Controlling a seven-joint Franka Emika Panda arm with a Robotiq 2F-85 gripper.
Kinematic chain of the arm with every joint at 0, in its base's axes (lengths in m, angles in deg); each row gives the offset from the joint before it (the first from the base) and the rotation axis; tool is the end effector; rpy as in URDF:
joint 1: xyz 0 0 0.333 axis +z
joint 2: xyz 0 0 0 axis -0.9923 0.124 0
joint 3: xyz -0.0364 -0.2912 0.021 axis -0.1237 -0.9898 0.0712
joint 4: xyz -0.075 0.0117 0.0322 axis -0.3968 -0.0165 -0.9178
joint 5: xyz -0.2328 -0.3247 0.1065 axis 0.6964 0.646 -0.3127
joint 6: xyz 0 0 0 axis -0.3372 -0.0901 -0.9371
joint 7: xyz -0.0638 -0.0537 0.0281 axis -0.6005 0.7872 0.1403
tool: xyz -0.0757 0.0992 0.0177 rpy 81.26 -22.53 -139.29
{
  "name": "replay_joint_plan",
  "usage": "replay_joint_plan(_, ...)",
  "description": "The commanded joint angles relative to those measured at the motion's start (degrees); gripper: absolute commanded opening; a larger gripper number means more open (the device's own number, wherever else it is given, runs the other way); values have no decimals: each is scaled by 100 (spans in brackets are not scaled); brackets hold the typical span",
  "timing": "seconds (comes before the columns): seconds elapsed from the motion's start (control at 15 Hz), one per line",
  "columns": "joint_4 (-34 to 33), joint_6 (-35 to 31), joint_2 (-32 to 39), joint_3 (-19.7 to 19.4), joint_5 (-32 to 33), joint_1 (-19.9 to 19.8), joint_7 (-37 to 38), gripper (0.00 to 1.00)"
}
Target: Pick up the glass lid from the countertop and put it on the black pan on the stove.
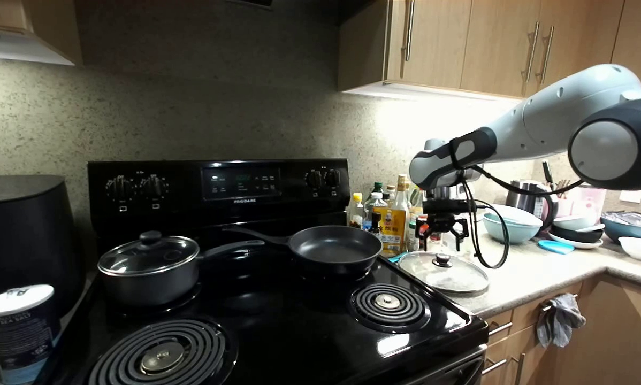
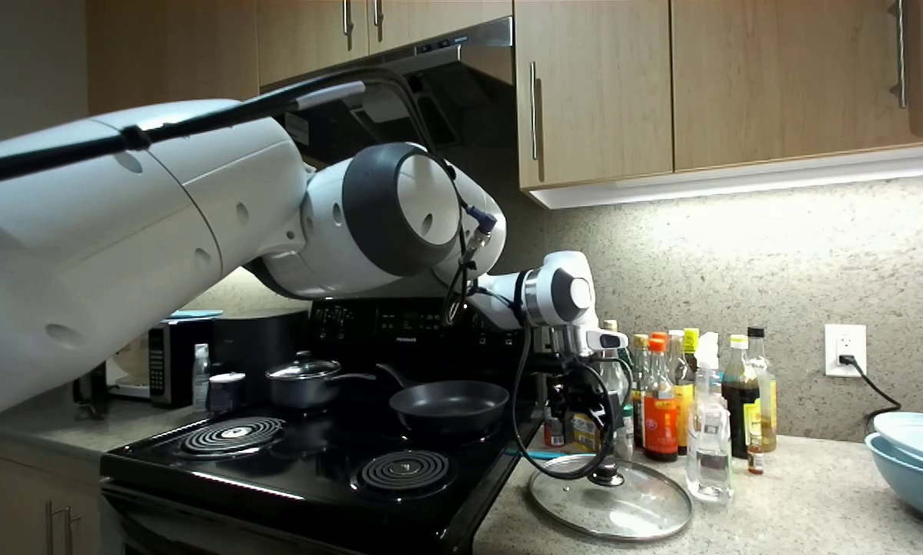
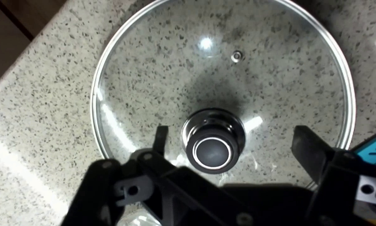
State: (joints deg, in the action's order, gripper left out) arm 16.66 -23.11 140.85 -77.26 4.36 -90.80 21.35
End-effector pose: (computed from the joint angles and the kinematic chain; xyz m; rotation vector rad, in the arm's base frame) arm 0.7498 -0.1997 0.2275 2.8305 -1.0243 -0.0403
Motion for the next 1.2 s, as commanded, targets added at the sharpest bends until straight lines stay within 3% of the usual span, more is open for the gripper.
replay_joint_plan(0.0,-76,110,56,79,-67,-72,-61,100)
replay_joint_plan(1.13,-852,299,660,206,-124,-423,-297,100)
